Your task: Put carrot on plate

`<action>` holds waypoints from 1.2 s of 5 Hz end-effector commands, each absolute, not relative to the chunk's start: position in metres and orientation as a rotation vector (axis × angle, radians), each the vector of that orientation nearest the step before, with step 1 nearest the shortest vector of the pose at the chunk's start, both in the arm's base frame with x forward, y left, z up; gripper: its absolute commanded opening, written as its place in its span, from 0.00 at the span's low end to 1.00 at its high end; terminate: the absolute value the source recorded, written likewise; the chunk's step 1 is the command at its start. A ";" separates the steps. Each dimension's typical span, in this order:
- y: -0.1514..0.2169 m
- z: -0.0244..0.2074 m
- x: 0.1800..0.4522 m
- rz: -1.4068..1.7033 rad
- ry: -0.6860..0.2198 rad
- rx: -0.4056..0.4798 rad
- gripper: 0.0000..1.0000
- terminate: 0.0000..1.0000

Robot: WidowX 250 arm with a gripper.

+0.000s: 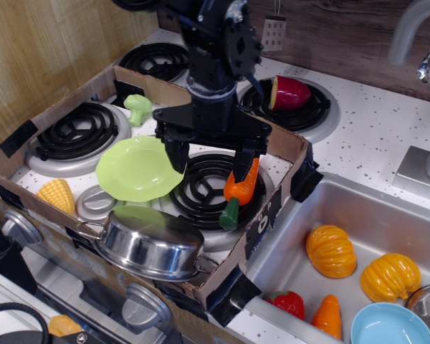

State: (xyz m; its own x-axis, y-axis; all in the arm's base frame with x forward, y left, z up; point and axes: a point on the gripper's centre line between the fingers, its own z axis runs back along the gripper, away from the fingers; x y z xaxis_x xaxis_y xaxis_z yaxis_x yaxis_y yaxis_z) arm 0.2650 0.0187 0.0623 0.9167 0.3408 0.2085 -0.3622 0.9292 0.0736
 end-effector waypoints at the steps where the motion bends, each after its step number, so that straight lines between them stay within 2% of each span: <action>1: 0.020 0.052 0.277 0.319 -0.267 0.043 1.00 0.00; 3: 0.023 0.019 0.289 0.272 -0.266 -0.006 1.00 0.00; 4: 0.021 0.011 0.291 0.282 -0.277 -0.008 1.00 0.00; 5: 0.022 0.017 0.293 0.274 -0.275 0.025 0.00 0.00; 6: 0.024 0.028 0.293 0.266 -0.287 0.069 0.00 0.00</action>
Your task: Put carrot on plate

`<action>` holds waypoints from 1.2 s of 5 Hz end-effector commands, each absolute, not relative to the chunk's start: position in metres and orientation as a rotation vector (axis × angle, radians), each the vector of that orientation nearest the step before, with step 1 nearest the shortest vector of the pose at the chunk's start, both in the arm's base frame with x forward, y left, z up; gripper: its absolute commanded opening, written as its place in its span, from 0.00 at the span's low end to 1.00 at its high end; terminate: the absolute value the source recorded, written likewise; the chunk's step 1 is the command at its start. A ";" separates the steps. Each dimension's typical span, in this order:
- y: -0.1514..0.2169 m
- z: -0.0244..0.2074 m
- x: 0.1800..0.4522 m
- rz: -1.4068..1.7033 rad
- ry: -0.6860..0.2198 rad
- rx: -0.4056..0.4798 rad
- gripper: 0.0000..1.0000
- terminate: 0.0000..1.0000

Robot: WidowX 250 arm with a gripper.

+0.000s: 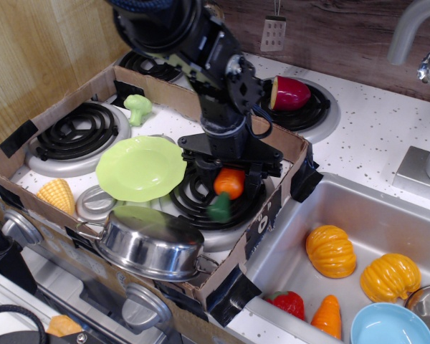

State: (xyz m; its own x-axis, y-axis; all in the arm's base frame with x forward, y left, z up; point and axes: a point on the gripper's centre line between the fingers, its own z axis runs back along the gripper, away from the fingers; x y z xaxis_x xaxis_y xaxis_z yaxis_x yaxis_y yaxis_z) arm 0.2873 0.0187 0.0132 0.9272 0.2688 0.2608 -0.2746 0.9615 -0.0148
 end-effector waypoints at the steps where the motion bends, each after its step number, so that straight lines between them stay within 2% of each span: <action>1: 0.031 0.040 0.296 0.251 -0.278 0.076 0.00 0.00; 3: 0.070 0.065 0.313 0.203 -0.286 0.122 0.00 0.00; 4: 0.092 0.066 0.315 0.208 -0.261 0.162 0.00 0.00; 6: 0.119 0.063 0.296 0.214 -0.270 0.256 0.00 0.00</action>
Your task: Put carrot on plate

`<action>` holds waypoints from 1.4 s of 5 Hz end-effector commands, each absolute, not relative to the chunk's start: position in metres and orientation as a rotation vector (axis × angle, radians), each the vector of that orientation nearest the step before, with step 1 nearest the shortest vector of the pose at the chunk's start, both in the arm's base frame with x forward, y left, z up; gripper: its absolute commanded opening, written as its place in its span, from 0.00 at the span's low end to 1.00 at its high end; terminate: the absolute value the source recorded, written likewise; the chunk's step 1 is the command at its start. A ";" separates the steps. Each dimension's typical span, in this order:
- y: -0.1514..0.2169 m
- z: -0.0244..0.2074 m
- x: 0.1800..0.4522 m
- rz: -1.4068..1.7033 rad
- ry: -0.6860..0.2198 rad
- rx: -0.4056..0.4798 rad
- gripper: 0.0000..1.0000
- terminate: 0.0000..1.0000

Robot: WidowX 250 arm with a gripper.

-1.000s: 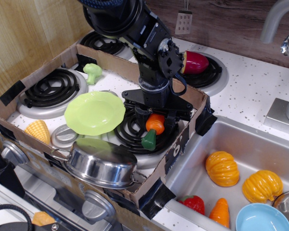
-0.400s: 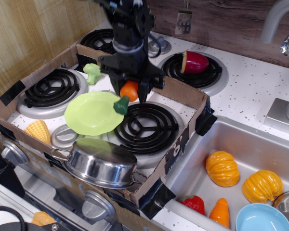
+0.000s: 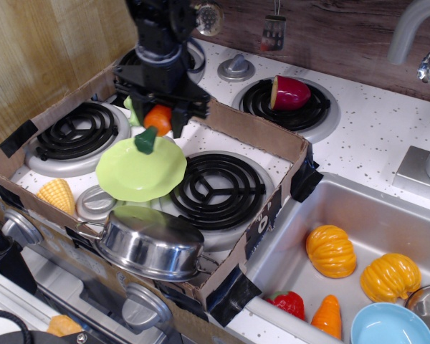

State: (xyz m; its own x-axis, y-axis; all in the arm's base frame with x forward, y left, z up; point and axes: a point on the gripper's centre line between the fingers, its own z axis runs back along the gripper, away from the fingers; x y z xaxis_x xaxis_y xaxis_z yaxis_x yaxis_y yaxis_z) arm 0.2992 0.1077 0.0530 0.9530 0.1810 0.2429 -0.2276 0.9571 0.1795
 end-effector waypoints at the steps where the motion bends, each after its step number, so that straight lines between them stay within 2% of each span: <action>1: 0.127 0.066 0.291 0.219 -0.278 0.264 0.00 0.00; 3: 0.129 0.064 0.276 0.235 -0.278 0.279 0.00 0.00; 4: 0.127 0.060 0.268 0.246 -0.278 0.259 0.00 0.00; 5: 0.128 0.058 0.268 0.246 -0.274 0.233 1.00 0.00; 7: 0.129 0.061 0.278 0.241 -0.268 0.220 1.00 0.00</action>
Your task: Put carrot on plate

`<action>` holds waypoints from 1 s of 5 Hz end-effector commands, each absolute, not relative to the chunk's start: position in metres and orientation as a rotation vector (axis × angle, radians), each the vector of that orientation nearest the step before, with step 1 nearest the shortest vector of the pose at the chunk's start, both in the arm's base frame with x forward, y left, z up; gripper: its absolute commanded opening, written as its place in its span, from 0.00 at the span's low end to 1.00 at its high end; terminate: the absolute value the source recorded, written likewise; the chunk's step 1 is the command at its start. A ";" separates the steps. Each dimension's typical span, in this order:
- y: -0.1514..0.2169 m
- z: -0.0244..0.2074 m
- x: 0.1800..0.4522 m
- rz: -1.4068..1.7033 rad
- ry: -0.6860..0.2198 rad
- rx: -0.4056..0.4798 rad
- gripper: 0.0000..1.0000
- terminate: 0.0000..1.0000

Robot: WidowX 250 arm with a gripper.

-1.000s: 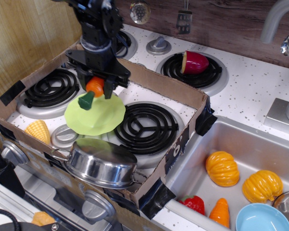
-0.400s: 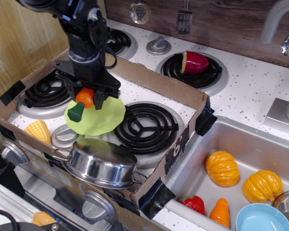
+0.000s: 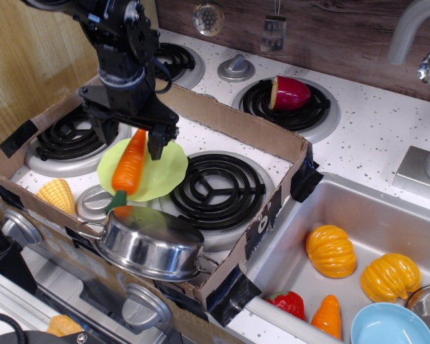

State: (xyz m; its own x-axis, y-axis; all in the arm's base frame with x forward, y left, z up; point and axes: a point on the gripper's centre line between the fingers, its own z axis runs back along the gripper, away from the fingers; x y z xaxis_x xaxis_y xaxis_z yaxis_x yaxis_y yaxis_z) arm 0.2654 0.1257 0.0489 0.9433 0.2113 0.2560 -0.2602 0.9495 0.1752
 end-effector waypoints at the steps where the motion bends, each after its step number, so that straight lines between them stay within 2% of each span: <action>1: 0.129 0.066 0.278 0.242 -0.265 0.223 1.00 0.00; 2: 0.125 0.090 0.281 0.220 -0.229 0.279 1.00 0.00; 3: 0.116 0.139 0.280 0.241 -0.177 0.332 1.00 0.00; 4: 0.105 0.162 0.281 0.275 -0.175 0.322 1.00 0.00; 5: 0.105 0.162 0.281 0.275 -0.175 0.322 1.00 0.00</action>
State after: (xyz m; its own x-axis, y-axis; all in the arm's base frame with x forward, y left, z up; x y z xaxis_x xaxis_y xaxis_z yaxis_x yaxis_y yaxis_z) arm 0.2730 0.1040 0.1430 0.9595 0.2395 0.1485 -0.2738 0.9170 0.2900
